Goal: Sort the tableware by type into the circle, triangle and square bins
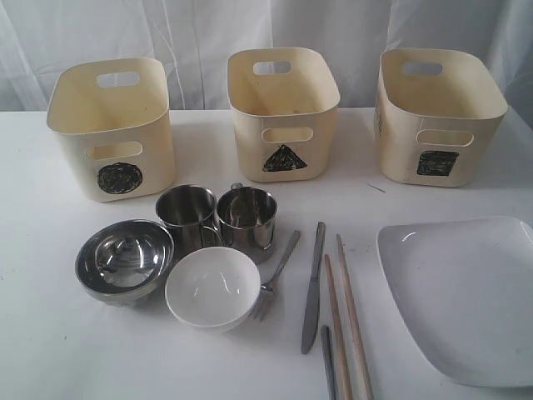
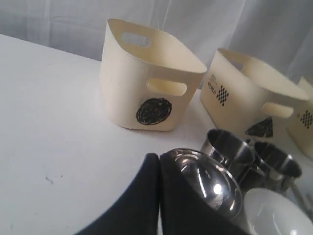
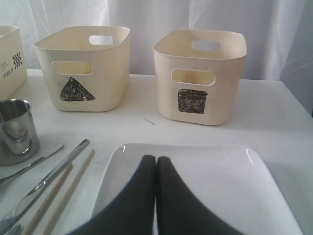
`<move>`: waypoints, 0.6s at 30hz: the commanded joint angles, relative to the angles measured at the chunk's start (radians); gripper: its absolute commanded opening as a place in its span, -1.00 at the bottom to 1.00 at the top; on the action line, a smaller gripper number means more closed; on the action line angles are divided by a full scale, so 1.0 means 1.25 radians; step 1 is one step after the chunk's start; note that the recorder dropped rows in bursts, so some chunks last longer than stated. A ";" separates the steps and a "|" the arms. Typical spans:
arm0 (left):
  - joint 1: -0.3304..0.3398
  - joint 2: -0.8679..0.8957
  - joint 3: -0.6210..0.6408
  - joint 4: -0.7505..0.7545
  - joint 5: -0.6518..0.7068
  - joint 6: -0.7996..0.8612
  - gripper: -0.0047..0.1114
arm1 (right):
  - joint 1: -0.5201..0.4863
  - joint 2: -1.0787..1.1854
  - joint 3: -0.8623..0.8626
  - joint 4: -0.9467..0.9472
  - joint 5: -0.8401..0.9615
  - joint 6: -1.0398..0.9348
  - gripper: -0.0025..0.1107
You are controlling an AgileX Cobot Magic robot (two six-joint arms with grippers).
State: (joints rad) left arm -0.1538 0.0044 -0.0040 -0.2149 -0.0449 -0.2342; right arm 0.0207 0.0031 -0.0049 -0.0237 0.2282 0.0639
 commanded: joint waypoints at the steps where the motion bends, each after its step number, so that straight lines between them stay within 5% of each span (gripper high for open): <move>1: 0.002 -0.004 0.003 -0.010 -0.120 -0.125 -0.92 | 0.002 -0.002 0.004 0.001 -0.007 0.001 -0.96; 6: 0.002 -0.004 0.003 0.004 -0.125 -0.260 -0.92 | 0.002 -0.002 0.004 0.001 -0.005 0.001 -0.96; 18: 0.002 0.075 -0.207 0.048 0.218 -0.165 -0.92 | 0.002 -0.002 0.004 0.001 -0.005 0.001 -0.96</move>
State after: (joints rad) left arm -0.1538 0.0369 -0.2044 -0.1608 0.1273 -0.4900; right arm 0.0207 0.0031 -0.0049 -0.0237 0.2301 0.0639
